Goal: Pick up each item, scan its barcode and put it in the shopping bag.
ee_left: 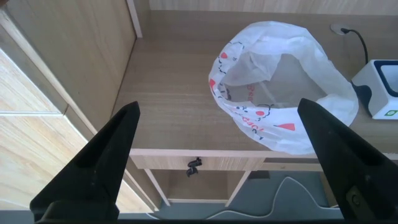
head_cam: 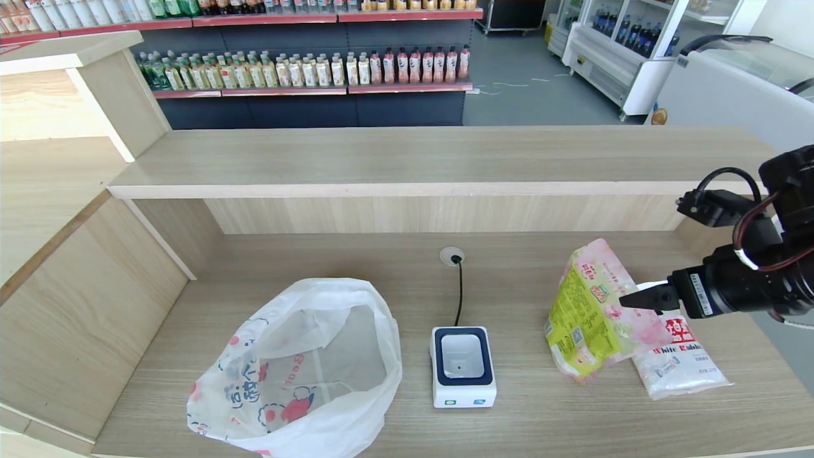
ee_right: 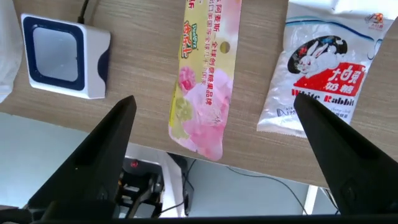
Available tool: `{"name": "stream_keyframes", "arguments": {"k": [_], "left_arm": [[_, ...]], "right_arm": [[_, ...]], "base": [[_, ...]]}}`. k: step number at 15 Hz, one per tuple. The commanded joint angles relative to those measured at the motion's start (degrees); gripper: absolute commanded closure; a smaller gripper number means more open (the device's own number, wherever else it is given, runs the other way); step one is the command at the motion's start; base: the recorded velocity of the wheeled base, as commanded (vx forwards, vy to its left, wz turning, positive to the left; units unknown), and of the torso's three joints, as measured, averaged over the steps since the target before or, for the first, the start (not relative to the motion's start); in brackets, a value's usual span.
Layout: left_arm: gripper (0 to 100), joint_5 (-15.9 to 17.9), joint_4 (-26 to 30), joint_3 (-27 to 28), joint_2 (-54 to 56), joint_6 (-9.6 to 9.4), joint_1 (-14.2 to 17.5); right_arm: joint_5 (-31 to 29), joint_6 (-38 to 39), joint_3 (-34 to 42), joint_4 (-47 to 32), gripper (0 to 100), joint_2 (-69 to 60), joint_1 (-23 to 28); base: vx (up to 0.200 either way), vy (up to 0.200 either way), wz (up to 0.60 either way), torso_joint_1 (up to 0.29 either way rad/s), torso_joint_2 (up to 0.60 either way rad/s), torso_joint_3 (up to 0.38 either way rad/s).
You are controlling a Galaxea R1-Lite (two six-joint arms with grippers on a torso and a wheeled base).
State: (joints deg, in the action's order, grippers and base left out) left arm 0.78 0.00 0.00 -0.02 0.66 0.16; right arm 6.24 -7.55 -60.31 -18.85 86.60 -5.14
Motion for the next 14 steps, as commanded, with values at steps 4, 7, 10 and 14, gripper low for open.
{"name": "stream_keyframes", "arguments": {"k": [4,7,10,14], "left_arm": [[0,0.01,0.00,0.00,0.02,0.04,0.02],[0,0.01,0.00,0.00,0.02,0.04,0.02],[0,0.01,0.00,0.00,0.02,0.04,0.02],[0,0.01,0.00,0.00,0.02,0.04,0.02]], "right_arm": [[0.09,-0.10,0.01,1.62,0,6.83,0.05],[0.35,-0.19,0.01,5.49,0,10.96,-0.22],[3.16,-0.19,-0.43,6.45,0,14.12,-0.30],[10.11,-0.19,-0.34,11.55,0,18.69,-0.22]], "base": [[0.000,0.000,0.00,0.000,0.00,0.000],[0.000,0.000,0.00,0.000,0.00,0.000],[0.000,0.000,0.00,0.000,0.00,0.000],[0.000,0.000,0.00,0.000,0.00,0.000]]}}
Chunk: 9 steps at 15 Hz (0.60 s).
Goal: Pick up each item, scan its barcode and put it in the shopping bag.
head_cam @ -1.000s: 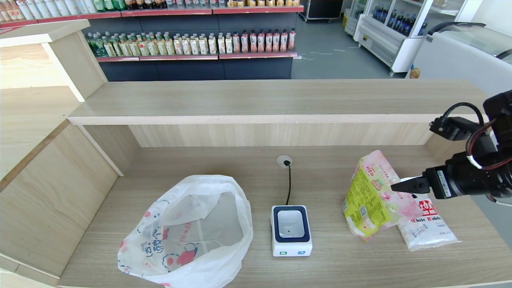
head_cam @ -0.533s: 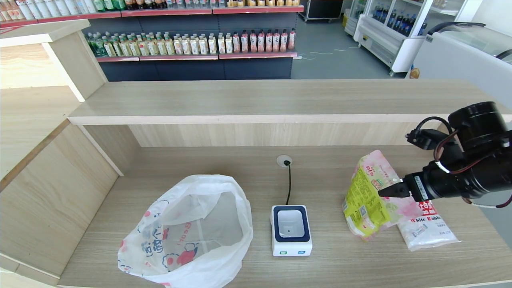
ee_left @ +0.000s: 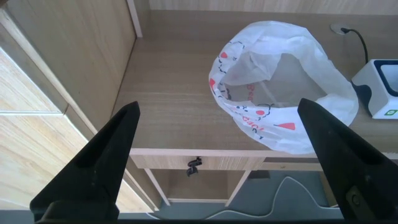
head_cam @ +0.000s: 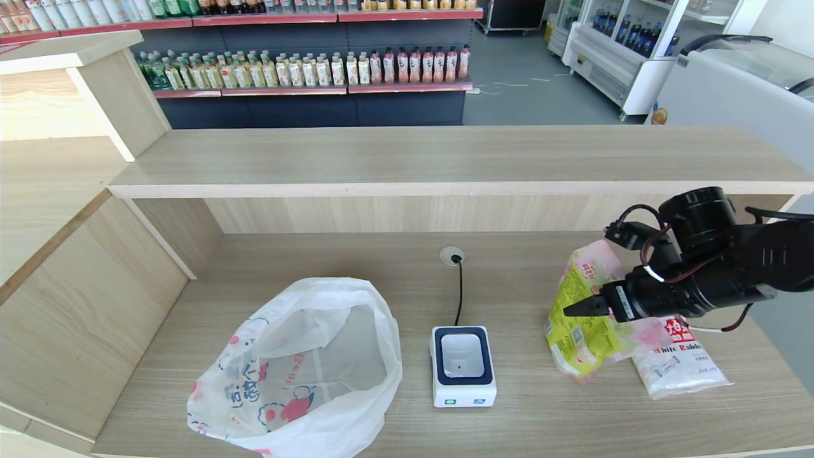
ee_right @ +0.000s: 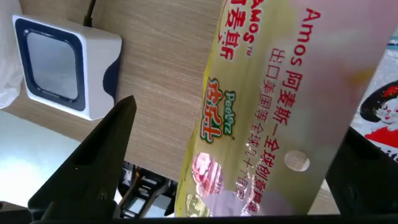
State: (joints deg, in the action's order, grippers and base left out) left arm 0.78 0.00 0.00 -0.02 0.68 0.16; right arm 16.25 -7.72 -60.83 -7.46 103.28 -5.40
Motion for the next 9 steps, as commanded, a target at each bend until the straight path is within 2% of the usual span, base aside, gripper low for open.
{"name": "stream_keyframes", "arguments": {"k": [1,3,6,7,9], "left_arm": [[0,0.01,0.00,0.00,0.02,0.02,0.02],[0,0.01,0.00,0.00,0.02,0.02,0.02],[0,0.01,0.00,0.00,0.02,0.02,0.02],[0,0.01,0.00,0.00,0.02,0.02,-0.07],[0,0.01,0.00,0.00,0.02,0.02,0.02]], "right_arm": [[3.44,-0.02,0.27,1.48,0,2.98,0.30],[5.81,-0.11,0.10,1.92,0,4.21,0.39],[5.72,-3.53,0.89,1.84,0,5.00,1.62],[5.63,-9.25,2.82,1.92,0,5.44,3.73],[5.72,-14.26,5.46,2.10,0,5.79,6.28]], "base": [[0.000,0.000,0.00,0.000,0.00,0.000],[0.000,0.000,0.00,0.000,0.00,0.000],[0.000,0.000,0.00,0.000,0.00,0.000],[0.000,0.000,0.00,0.000,0.00,0.000],[0.000,0.000,0.00,0.000,0.00,0.000]]}}
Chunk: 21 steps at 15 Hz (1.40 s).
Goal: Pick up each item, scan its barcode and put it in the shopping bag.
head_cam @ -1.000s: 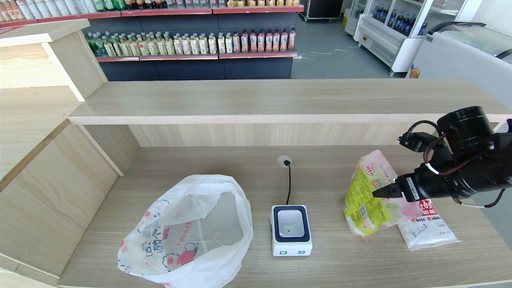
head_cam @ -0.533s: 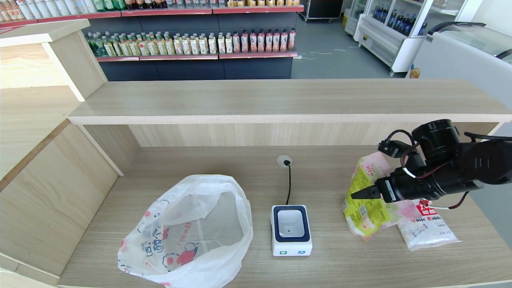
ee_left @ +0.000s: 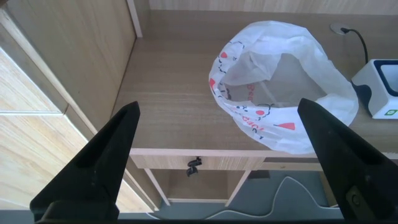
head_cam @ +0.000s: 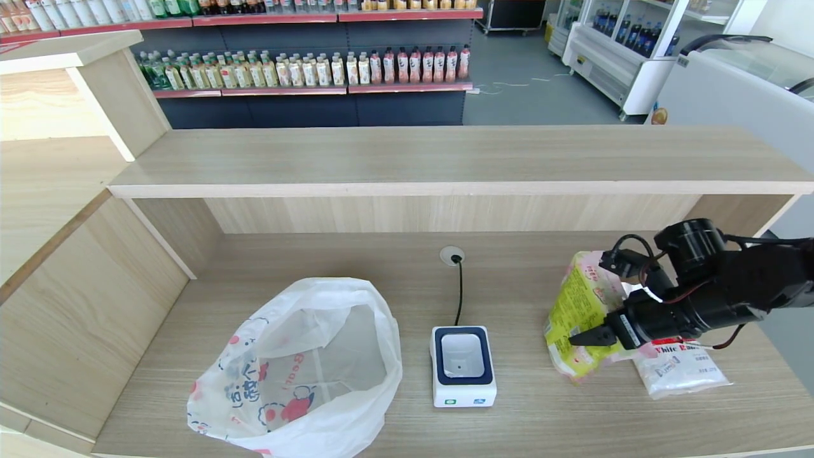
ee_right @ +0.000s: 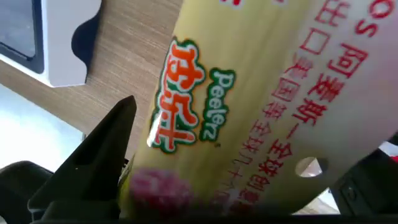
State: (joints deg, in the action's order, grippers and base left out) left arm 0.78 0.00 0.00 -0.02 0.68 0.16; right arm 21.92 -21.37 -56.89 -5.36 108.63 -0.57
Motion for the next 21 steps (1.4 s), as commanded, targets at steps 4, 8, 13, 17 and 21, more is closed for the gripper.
{"name": "stream_keyframes", "arguments": {"k": [4,8,13,17,21], "left_arm": [[0,0.01,0.00,0.00,0.02,0.02,0.02],[0,0.01,0.00,0.00,0.02,0.02,0.02],[0,0.01,0.00,0.00,0.02,0.02,0.02],[0,0.01,0.00,0.00,0.02,0.02,0.02],[0,0.01,0.00,0.00,0.02,0.02,0.02]], "right_arm": [[1.28,-0.43,5.30,7.91,0,1.67,3.12],[1.99,-0.78,7.59,9.85,100,1.23,3.21],[2.08,-0.87,10.05,10.20,100,-3.51,3.65],[9.90,-0.78,10.40,10.20,100,-9.58,4.62],[26.60,-0.69,9.96,5.54,100,-21.09,5.58]], "base": [[0.000,0.000,0.00,0.000,0.00,0.000],[0.000,0.000,0.00,0.000,0.00,0.000],[0.000,0.000,0.00,0.000,0.00,0.000],[0.000,0.000,0.00,0.000,0.00,0.000],[0.000,0.000,0.00,0.000,0.00,0.000]]}}
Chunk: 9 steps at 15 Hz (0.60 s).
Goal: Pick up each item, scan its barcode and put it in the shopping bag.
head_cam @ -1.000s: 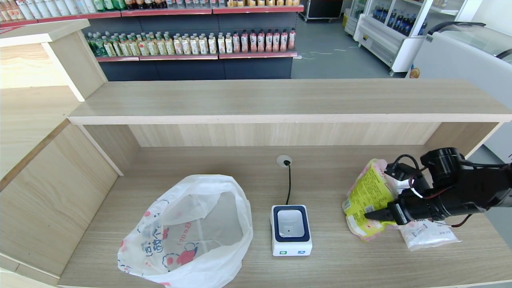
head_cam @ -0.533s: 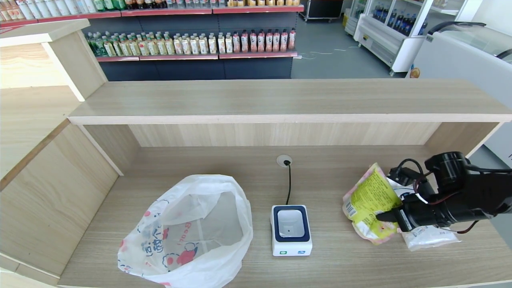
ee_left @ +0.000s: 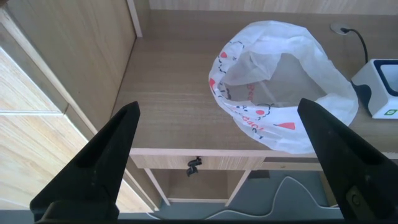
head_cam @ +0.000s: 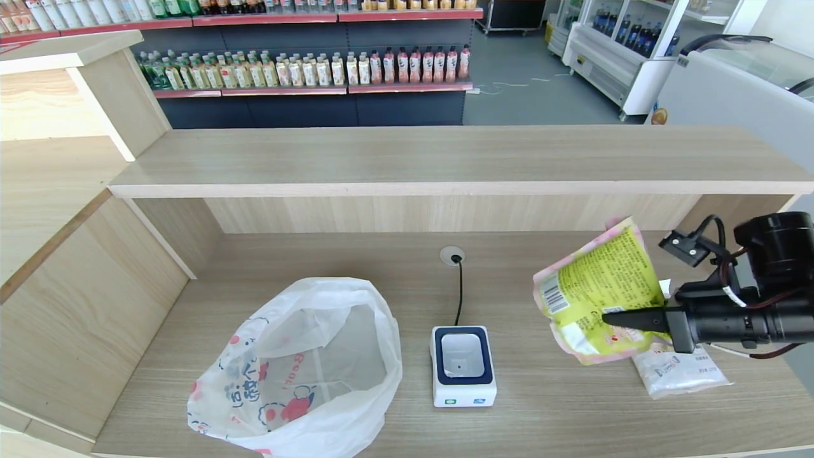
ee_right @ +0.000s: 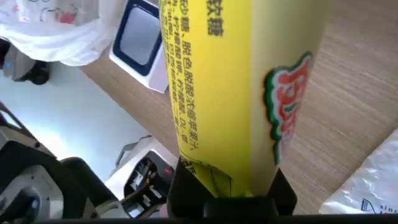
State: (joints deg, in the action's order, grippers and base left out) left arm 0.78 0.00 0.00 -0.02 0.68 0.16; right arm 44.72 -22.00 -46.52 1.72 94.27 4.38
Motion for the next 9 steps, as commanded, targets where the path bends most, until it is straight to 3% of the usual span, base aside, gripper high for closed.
{"name": "stream_keyframes", "arguments": {"k": [1,4,5,7,9], "left_arm": [[0,0.01,0.00,0.00,0.02,0.02,0.02],[0,0.01,0.00,0.00,0.02,0.02,0.02],[0,0.01,0.00,0.00,0.02,0.02,0.02],[0,0.01,0.00,0.00,0.02,0.02,0.02],[0,0.01,0.00,0.00,0.02,0.02,0.02]], "right_arm": [[9.69,-0.14,-0.41,-2.33,100,-9.46,1.16],[20.59,-0.14,-0.41,-2.33,100,-14.55,1.60],[28.41,-0.50,-0.33,-1.89,100,-17.89,1.60],[34.83,-3.75,0.46,-1.89,100,-22.29,0.81],[35.62,-7.62,2.31,-1.89,100,-25.98,-1.56]], "base": [[0.000,0.000,0.00,0.000,0.00,0.000],[0.000,0.000,0.00,0.000,0.00,0.000],[0.000,0.000,0.00,0.000,0.00,0.000],[0.000,0.000,0.00,0.000,0.00,0.000],[0.000,0.000,0.00,0.000,0.00,0.000]]}}
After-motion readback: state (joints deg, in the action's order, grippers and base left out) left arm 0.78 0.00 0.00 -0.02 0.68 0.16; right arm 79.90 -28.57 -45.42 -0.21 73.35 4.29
